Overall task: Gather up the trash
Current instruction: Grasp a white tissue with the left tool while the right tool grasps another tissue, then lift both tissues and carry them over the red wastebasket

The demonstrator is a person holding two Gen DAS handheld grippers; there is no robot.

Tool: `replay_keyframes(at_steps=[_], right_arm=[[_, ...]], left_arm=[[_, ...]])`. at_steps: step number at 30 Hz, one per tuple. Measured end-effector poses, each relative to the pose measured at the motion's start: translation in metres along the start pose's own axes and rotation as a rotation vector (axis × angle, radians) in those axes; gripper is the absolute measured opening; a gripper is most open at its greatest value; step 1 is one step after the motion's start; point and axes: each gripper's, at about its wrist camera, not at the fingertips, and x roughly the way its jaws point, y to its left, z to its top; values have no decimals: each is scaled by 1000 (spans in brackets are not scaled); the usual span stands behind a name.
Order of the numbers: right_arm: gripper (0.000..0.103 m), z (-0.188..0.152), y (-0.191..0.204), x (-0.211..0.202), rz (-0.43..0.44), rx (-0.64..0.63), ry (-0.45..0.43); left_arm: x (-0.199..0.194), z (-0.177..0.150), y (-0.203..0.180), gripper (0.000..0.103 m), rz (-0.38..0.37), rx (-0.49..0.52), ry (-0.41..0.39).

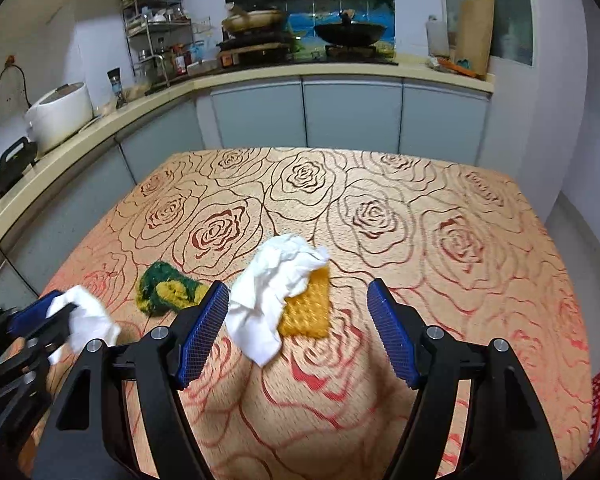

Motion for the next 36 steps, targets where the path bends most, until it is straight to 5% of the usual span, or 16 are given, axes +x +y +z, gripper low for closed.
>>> replay_keyframes(at_steps=[11, 18, 25, 36], right_arm=[[70, 11, 8, 41, -41, -16, 44], [41, 8, 6, 52, -6, -27, 98], [25, -3, 3, 31, 24, -22, 91], [22, -18, -10, -27, 55, 23, 24]], left_arm=[[-1, 2, 11, 25, 18, -22, -9], [3, 1, 11, 25, 14, -28, 2], [3, 1, 10, 25, 14, -28, 2], [-8, 2, -1, 25, 6, -9, -23]])
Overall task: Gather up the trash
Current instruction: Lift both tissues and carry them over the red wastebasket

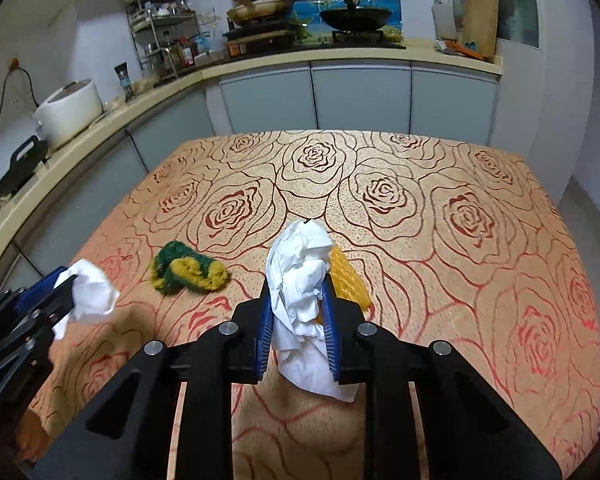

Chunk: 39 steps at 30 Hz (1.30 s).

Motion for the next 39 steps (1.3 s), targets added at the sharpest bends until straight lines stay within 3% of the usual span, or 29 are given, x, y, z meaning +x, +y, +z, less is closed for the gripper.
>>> replay_keyframes(at_steps=[25, 39], right_arm=[[22, -7, -29, -112, -11, 58, -182], [22, -21, -76, -165, -97, 129, -251]], left_arm=[[-55, 32, -53, 25, -28, 73, -143], [-76, 40, -109, 25, -112, 145, -187]])
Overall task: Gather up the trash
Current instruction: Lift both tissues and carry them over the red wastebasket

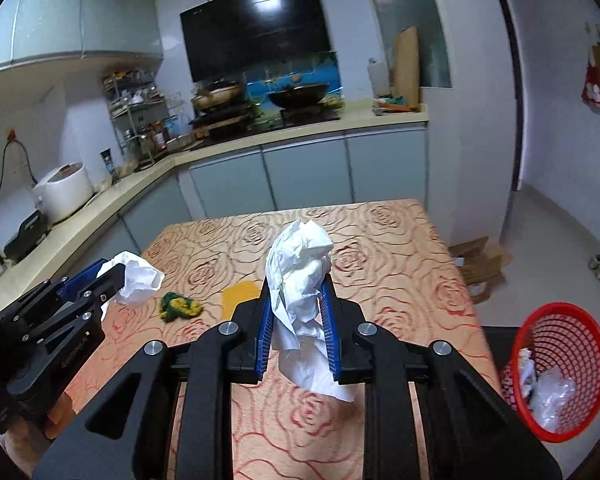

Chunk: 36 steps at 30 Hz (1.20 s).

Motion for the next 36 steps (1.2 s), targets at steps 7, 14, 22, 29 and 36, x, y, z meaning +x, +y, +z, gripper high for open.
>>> replay_keyframes(at_steps=[7, 14, 22, 29, 36], right_arm=[[22, 1, -30, -21, -57, 31, -34], [22, -2, -61, -40, -121, 70, -60], [22, -7, -105, -58, -209, 127, -81], [22, -16, -135, -72, -278, 162, -86], [22, -26, -167, -84, -350, 198, -86]], left_arm=[[-1, 8, -33, 25, -68, 34, -17], [3, 16, -73, 25, -146, 80, -30], [6, 15, -123, 25, -228, 134, -33], [12, 17, -157, 25, -292, 157, -24], [18, 17, -196, 25, -352, 202, -19]])
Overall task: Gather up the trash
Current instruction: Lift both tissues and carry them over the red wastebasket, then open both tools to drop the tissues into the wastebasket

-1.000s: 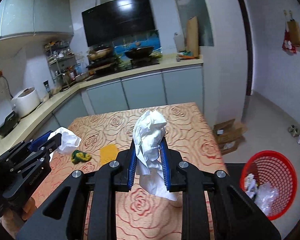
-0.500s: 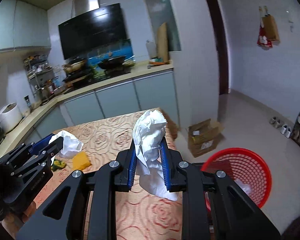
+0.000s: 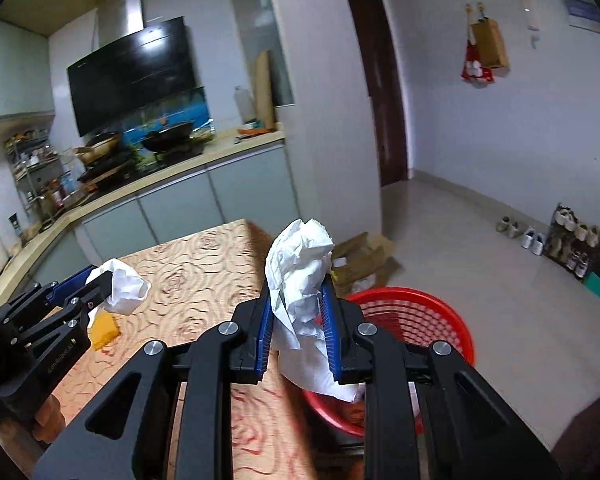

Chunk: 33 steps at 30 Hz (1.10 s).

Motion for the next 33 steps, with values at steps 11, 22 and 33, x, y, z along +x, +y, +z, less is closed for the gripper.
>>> replay_keyframes(at_steps=[11, 22, 33], right_arm=[[22, -15, -48, 9, -115, 41, 39], [22, -24, -75, 27, -165, 58, 90], [22, -30, -92, 56, -170, 40, 161]], left_arm=[[40, 6, -53, 25, -97, 55, 44], [81, 5, -85, 25, -209, 46, 116], [123, -11, -111, 25, -285, 52, 214]])
